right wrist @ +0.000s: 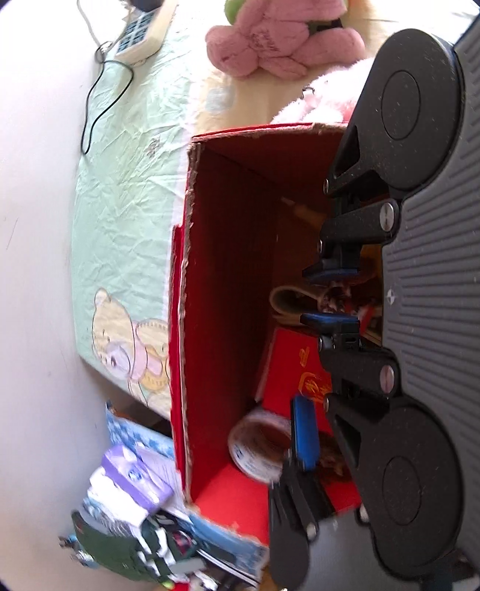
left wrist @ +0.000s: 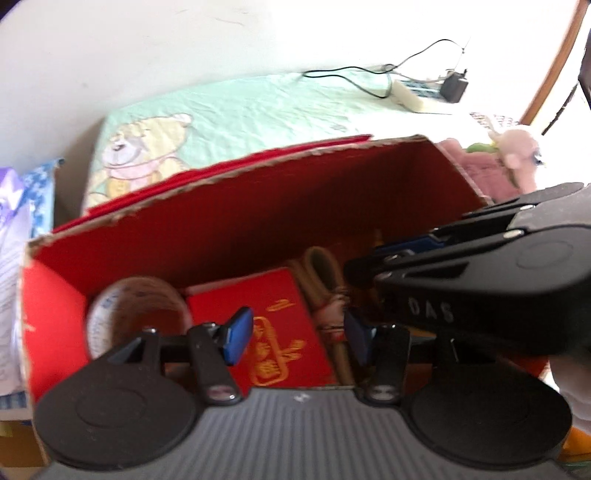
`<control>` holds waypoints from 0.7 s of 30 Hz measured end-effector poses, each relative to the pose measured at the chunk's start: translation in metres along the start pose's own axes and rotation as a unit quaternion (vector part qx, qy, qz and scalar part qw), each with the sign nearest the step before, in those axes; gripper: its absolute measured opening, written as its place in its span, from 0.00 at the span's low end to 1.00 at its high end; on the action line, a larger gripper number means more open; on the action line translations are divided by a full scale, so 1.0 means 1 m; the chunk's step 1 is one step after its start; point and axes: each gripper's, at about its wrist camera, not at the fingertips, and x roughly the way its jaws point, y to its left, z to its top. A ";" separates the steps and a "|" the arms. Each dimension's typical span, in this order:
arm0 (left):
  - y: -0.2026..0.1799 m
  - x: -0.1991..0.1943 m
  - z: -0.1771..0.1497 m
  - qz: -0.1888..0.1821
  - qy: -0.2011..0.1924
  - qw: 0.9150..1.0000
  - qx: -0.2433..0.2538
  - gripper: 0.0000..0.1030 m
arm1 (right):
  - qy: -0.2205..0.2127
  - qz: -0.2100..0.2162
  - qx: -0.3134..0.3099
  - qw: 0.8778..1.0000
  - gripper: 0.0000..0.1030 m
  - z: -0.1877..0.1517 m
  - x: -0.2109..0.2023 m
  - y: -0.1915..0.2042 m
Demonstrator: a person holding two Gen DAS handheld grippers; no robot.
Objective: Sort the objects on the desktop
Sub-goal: 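Lower the gourd into the box beside the sandals with the right tool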
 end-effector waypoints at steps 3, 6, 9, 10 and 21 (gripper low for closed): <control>0.001 0.003 -0.001 0.016 -0.005 1.000 -0.008 0.57 | -0.001 -0.017 0.008 1.000 0.20 -0.002 0.009 -0.001; 0.006 0.004 -0.002 0.027 -0.007 0.999 -0.024 0.57 | 0.004 -0.013 0.025 1.000 0.20 -0.005 0.012 -0.007; 0.007 0.004 -0.002 0.048 -0.010 0.998 -0.039 0.57 | -0.008 -0.022 0.040 0.999 0.19 -0.010 0.009 -0.011; 0.005 0.005 -0.002 0.057 -0.011 0.998 -0.040 0.57 | -0.012 -0.020 0.041 0.999 0.18 -0.011 0.008 -0.011; 0.003 0.006 -0.001 0.102 -0.009 0.994 -0.049 0.62 | -0.027 -0.025 0.045 0.998 0.16 -0.013 0.003 -0.014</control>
